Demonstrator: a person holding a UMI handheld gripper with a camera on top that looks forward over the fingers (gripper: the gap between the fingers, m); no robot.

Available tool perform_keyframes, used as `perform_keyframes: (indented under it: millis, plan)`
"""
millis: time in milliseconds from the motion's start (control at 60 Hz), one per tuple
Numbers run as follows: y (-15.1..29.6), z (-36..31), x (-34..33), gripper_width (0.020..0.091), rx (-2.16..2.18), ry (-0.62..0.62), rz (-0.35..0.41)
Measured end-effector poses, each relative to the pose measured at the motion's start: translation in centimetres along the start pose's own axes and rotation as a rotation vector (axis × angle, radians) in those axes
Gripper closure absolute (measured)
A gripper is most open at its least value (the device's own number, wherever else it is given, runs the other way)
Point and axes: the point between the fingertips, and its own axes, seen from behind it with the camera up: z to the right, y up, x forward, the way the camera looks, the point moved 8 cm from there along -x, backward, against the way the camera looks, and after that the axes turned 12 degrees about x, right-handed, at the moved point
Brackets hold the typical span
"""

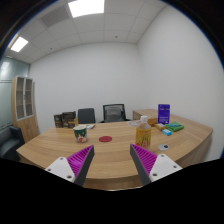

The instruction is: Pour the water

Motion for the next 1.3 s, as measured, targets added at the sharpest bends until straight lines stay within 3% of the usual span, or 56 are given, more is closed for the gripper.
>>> perform_keyframes:
  millis: [400,667,717,733,750,800,983,1150,1300]
  plan:
    - [-0.1,11.3,10.5,0.0302,-0.035,-0.154,0.055]
    - [0.0,14.3,19.2,0.0304,-0.026,-0.123,0.030]
    - [-0.2,14.4,20.4,0.0356,-0.019,-0.111,0.013]
    - [-0.2,14.3,20.7,0.0408,-0.018,-0.103,0.005]
    - [-0.2,14.1,21.1,0.0512,-0.020,-0.090,0.002]
    - [0.0,14.1,21.3,0.0520,-0.023,-0.086,0.003]
    - [-0.1,13.2,22.0,0.0649,-0.098,-0.133,0.017]
    - [2.5,10.8,23.7,0.0651,-0.355,-0.184,0.035]
    - [7.9,3.1,27.5,0.0652,-0.725,-0.190,0.084]
